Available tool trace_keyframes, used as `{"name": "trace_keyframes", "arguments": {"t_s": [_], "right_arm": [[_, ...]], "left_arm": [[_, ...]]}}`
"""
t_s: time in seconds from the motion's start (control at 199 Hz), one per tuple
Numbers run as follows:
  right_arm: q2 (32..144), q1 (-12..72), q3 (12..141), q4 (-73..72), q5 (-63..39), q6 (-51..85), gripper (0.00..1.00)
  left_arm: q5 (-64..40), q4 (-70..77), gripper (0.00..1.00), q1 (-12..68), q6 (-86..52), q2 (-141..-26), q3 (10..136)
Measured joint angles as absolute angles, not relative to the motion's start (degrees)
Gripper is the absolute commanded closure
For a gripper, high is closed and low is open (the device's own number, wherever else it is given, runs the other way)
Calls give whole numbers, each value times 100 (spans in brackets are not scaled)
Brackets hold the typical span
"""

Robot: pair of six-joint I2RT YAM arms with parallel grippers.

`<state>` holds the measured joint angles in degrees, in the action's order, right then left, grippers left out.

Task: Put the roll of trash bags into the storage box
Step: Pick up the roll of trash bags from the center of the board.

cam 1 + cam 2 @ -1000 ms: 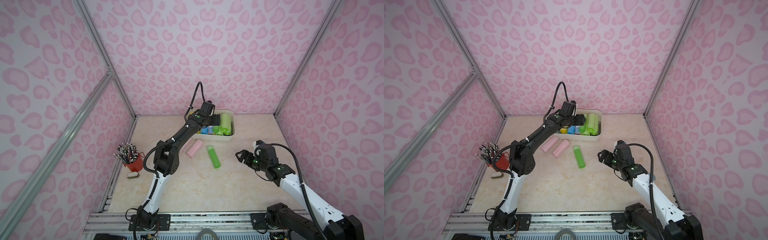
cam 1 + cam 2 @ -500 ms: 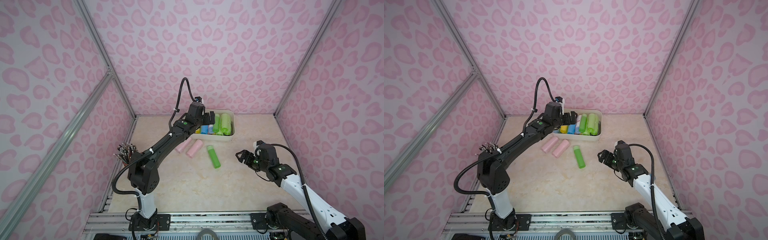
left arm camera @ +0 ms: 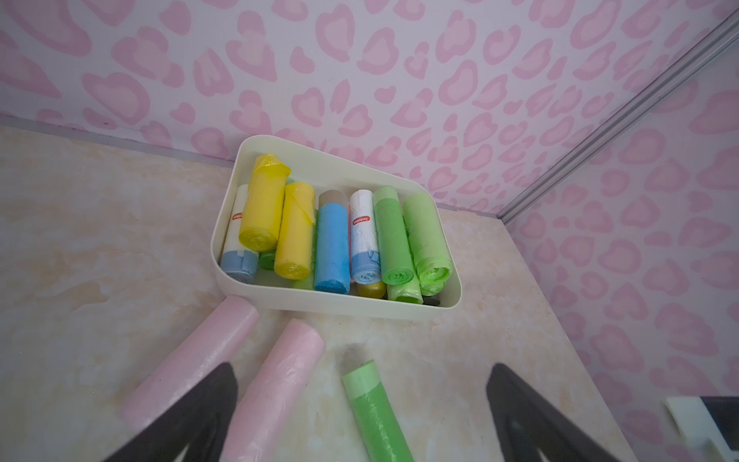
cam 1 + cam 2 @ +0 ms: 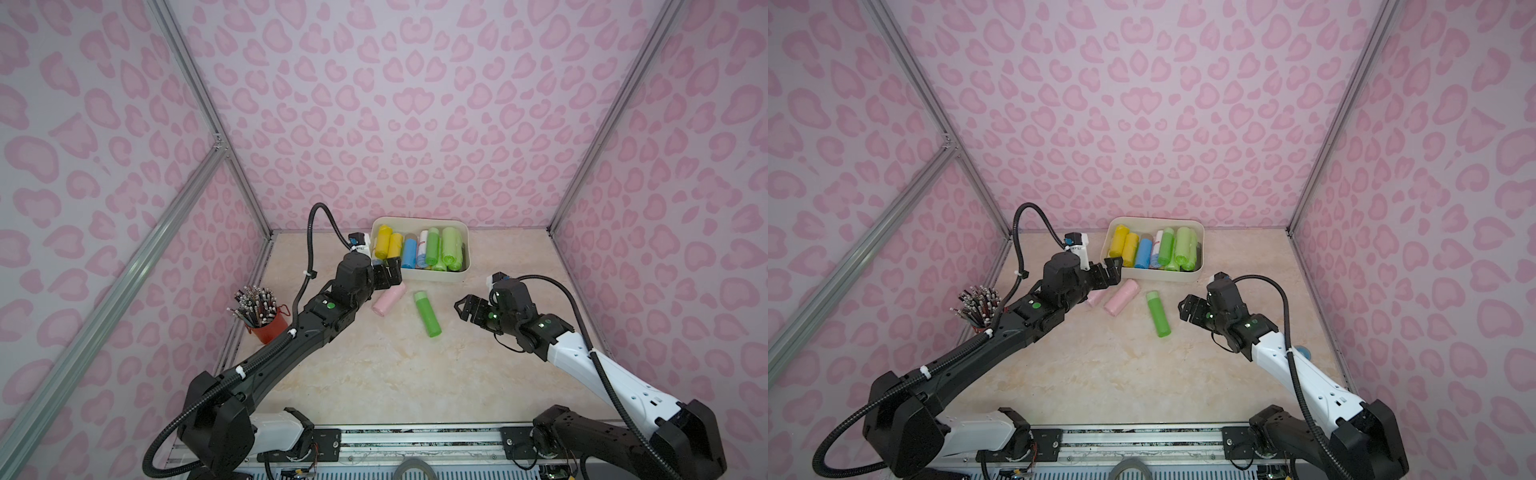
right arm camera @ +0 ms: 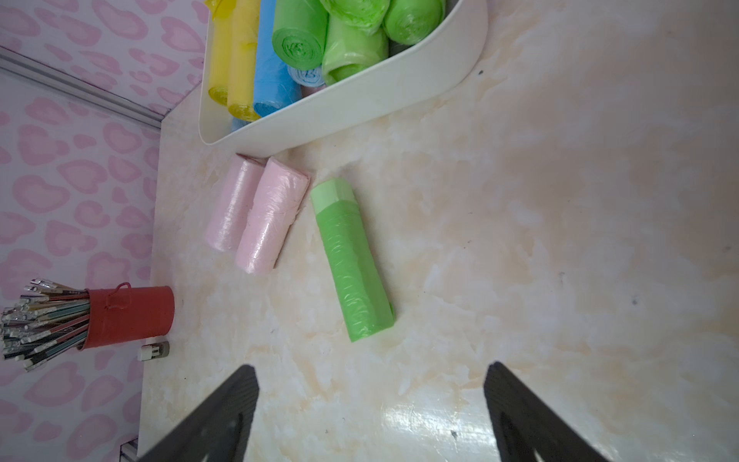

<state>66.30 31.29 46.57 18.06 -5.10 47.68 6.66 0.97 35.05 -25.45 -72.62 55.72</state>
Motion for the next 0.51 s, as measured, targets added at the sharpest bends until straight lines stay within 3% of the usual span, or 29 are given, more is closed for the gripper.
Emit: {"name": "trace_keyframes", "arguments": {"t_s": [0.121, 0.307, 0.508], "right_arm": [[7087, 3291, 4952, 1804, -414, 4727, 9], [8134, 3522, 5380, 1763, -423, 4626, 0], [9024, 3610, 5909, 1772, -600, 4427, 16]], "left_arm": [[814, 156, 0, 3448, -2727, -6757, 4960], [604, -95, 0, 3426, -2842, -6361, 4869], [438, -91, 0, 3439, -3105, -5688, 4270]]}}
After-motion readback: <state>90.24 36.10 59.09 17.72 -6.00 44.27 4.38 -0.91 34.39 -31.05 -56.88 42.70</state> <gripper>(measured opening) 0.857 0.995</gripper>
